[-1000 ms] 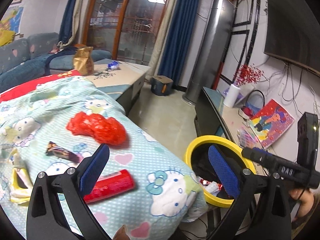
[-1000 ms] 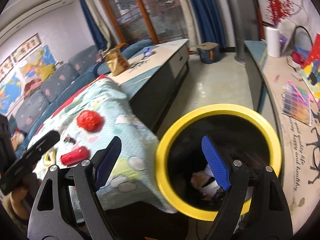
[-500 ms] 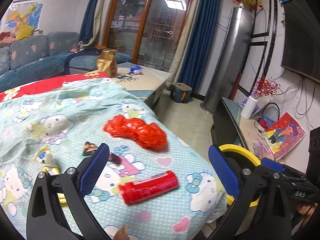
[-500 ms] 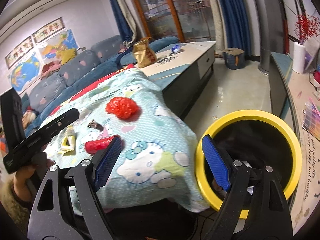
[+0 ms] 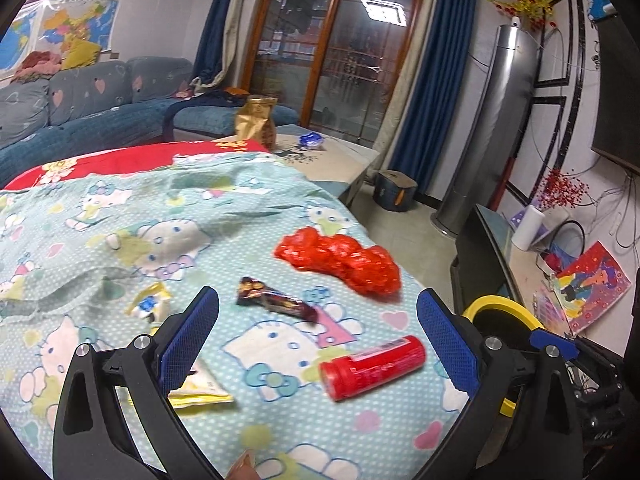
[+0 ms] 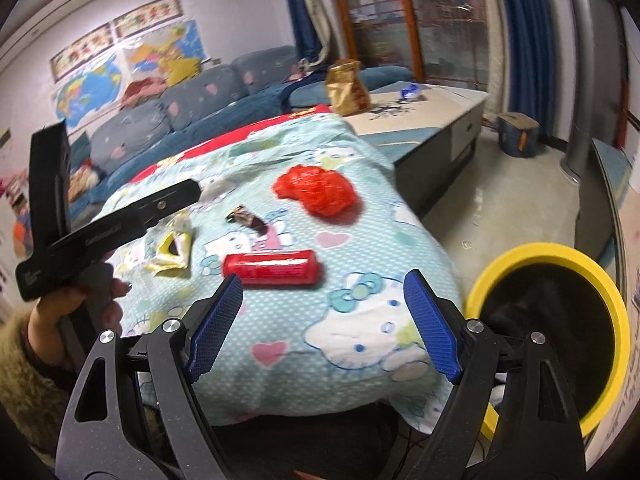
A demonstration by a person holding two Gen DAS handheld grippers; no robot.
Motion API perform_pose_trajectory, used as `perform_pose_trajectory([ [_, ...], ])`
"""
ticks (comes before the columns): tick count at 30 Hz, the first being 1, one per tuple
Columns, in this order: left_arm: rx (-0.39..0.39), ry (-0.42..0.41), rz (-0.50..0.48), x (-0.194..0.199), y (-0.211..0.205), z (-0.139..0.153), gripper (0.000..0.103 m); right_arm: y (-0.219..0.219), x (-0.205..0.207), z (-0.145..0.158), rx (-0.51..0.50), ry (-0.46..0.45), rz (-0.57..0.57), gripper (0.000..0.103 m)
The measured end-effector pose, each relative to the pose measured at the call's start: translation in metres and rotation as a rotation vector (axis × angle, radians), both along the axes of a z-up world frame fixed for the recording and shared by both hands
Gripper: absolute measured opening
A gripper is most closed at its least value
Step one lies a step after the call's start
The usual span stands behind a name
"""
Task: Collect trash
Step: 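Move both open tools back over the red tube and yellow wrapper on the bed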
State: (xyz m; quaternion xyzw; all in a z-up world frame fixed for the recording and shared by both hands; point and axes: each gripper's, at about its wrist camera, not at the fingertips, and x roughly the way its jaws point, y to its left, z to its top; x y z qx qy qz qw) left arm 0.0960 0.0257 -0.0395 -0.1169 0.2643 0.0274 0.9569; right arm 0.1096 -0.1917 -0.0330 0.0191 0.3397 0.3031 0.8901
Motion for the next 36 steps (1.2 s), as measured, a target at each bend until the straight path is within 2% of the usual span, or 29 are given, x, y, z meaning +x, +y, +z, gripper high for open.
perform_pose_trajectory([
  [7, -0.002, 0.007, 0.055, -0.008, 0.025, -0.002, 0.096, 0.032, 0.002, 0.003, -0.049, -0.029, 0.097, 0.075],
  [18, -0.024, 0.047, 0.156, -0.018, 0.065, -0.013, 0.096, 0.081, 0.008, -0.006, -0.189, -0.045, 0.271, 0.075],
  [27, -0.098, 0.119, 0.181, -0.024, 0.090, -0.037, 0.095, 0.104, 0.029, -0.025, -0.317, -0.044, 0.347, 0.074],
  [32, -0.113, 0.144, 0.164, -0.023, 0.092, -0.046, 0.083, 0.110, 0.039, -0.036, -0.374, -0.040, 0.394, 0.074],
  [36, -0.128, 0.167, 0.150, -0.019, 0.092, -0.053, 0.079, 0.118, 0.046, -0.043, -0.409, -0.037, 0.424, 0.072],
])
